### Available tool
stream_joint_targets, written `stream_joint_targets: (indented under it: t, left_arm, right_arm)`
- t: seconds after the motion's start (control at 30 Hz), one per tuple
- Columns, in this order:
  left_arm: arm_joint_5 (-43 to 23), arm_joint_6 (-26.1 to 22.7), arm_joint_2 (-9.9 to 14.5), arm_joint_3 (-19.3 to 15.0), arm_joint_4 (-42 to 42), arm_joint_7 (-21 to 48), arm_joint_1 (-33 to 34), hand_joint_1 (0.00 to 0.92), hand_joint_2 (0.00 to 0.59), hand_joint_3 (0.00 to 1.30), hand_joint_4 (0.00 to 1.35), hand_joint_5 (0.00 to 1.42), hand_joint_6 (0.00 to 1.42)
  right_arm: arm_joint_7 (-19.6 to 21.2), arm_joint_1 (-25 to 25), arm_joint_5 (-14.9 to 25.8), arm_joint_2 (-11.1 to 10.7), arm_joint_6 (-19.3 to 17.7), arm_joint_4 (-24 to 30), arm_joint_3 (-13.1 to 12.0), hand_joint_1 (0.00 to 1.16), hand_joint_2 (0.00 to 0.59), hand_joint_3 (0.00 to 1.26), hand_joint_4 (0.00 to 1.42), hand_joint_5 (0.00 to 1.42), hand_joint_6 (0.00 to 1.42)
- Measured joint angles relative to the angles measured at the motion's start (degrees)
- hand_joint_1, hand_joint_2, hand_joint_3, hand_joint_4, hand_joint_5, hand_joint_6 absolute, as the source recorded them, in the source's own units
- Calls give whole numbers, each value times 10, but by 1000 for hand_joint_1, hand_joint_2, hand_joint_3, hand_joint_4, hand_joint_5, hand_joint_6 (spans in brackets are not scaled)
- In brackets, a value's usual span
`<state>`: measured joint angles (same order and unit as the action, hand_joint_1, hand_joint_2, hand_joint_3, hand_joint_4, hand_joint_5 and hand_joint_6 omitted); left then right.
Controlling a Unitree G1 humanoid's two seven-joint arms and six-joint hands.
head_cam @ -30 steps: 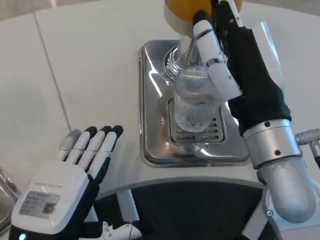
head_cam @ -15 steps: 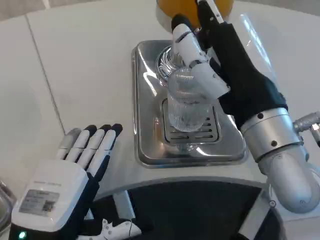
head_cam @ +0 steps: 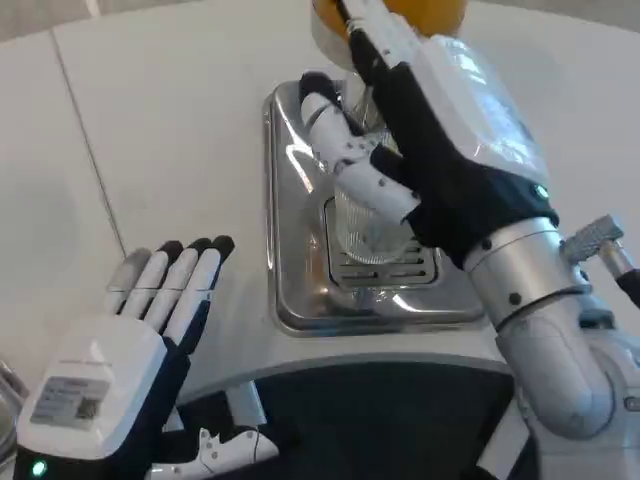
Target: Grasp the cup under the faucet to collect the drink, then remove the cup.
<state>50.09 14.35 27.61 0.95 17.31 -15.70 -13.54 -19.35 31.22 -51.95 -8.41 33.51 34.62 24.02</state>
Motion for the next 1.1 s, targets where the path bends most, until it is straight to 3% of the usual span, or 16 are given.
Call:
stream_joint_targets:
  t: [0.13, 0.27, 0.47, 1.1]
  left_arm:
    - [1, -8, -8, 0, -8, -5, 7, 0, 36, 0, 0, 0, 0]
    - [5, -22, -20, 1, -19, -7, 25, 0, 36, 0, 0, 0, 0]
    - [13, -37, -24, 3, -43, -10, 67, 17, 38, 0, 0, 0, 0]
    - [20, -58, -36, 47, -81, -10, 126, 37, 43, 0, 0, 0, 0]
  right_arm:
    - [-26, 0, -52, 16, 10, 1, 13, 0, 551, 43, 0, 0, 0]
    - [-47, 6, -77, 32, 13, 1, 10, 0, 555, 44, 0, 0, 0]
    - [-62, 9, -85, 51, 13, 9, -6, 0, 564, 44, 0, 0, 0]
    - [-99, -29, -109, 59, -8, 54, -31, 0, 581, 31, 0, 0, 0]
